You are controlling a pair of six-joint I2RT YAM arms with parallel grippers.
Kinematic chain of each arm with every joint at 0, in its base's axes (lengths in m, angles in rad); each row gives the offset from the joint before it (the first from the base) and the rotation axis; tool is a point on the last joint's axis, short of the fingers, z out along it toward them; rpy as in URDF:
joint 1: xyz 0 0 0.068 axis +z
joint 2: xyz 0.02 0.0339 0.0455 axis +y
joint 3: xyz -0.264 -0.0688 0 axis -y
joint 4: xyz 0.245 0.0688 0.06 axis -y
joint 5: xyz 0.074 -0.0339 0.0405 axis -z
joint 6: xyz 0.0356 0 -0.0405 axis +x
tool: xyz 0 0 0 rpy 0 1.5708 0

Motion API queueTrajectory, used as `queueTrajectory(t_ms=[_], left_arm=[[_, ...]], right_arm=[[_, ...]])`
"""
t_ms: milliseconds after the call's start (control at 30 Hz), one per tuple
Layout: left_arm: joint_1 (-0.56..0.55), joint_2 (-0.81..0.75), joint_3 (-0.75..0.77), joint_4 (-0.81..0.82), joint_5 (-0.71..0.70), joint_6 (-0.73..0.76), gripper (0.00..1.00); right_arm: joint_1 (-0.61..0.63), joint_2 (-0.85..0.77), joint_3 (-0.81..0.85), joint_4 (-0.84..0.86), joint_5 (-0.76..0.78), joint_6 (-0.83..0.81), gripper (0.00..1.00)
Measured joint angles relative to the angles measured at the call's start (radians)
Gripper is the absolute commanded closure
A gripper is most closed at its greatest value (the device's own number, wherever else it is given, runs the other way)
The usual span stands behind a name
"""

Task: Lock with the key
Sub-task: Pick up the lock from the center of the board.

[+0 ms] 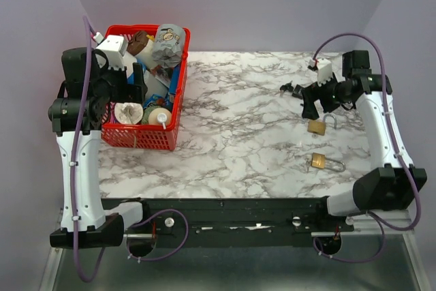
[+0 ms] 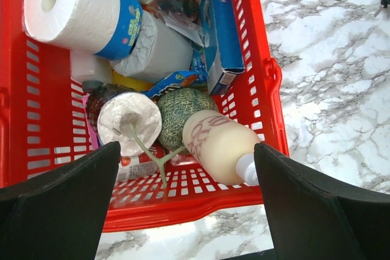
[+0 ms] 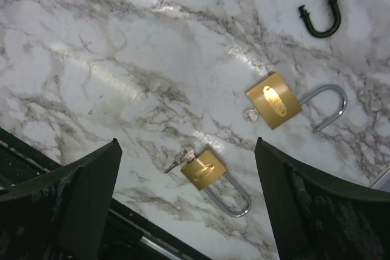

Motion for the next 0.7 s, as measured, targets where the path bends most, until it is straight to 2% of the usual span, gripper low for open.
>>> queueTrajectory(t_ms=[533, 700], left_arm=[[0.0, 0.006, 0.016, -0.002, 0.134, 0.068, 0.01], [0.0, 0.006, 0.007, -0.003, 0.151, 0.081, 0.01]], right_arm=[[-0.051, 0.678, 0.58, 0.087, 0.0, -0.047, 0.0], [-0.051, 0.803, 0.656, 0.096, 0.0, -0.06, 0.0]])
